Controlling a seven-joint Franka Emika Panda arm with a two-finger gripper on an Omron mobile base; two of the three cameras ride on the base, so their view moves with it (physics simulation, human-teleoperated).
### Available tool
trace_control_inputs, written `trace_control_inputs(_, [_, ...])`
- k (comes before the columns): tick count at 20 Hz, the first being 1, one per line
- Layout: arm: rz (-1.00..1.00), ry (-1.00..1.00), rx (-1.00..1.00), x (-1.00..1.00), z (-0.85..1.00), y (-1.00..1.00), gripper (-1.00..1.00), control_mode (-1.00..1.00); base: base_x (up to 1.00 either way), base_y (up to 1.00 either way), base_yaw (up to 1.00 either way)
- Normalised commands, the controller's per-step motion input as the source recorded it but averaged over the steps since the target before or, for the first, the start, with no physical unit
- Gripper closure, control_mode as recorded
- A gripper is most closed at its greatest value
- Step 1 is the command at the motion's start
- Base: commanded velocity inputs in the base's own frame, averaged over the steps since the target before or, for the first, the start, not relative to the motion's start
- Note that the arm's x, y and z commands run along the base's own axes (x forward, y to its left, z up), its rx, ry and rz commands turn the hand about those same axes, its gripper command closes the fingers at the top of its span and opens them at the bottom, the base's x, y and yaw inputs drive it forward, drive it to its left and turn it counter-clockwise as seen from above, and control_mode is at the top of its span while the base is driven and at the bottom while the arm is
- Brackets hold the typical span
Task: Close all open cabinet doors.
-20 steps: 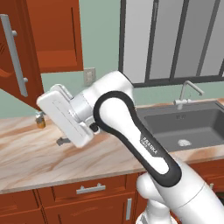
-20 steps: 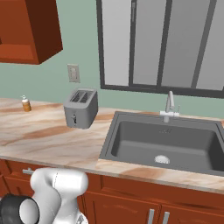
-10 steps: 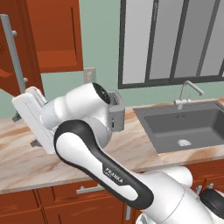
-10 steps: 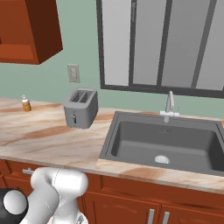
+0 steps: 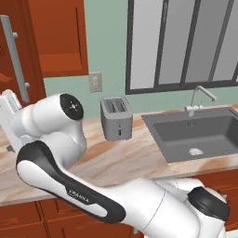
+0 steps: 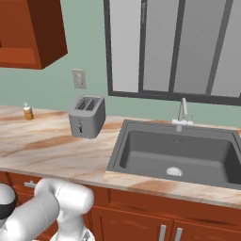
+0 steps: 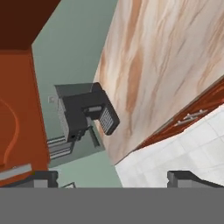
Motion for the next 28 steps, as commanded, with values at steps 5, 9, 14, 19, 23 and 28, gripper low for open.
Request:
trace_control_inputs(5, [-0.16,0.00,-0.03,0.49,0.06,0.25,-1.00,-1.00,0.00,0.00,0.00])
trace_control_inputs(9, [-0.19,0.01,-0.12,0.47,-0.03,0.21,-1.00,-1.00,0.00,0.00,0.00])
trace_control_inputs(14, [-0.30,0.00,-0.12,0.52,-0.10,0.12,-1.00,-1.00,0.00,0.00,0.00])
trace_control_inputs(19, [-0.21,-0.04,0.00,0.48,-0.06,0.13,-1.00,-1.00,0.00,0.00,0.00])
trace_control_inputs(23, [-0.23,-0.02,0.00,0.33,0.00,0.02,-1.00,-1.00,0.00,0.00,0.00])
trace_control_inputs(28, [-0.26,0.00,-0.01,0.24,0.01,-0.15,-1.00,-1.00,0.00,0.00,0.00])
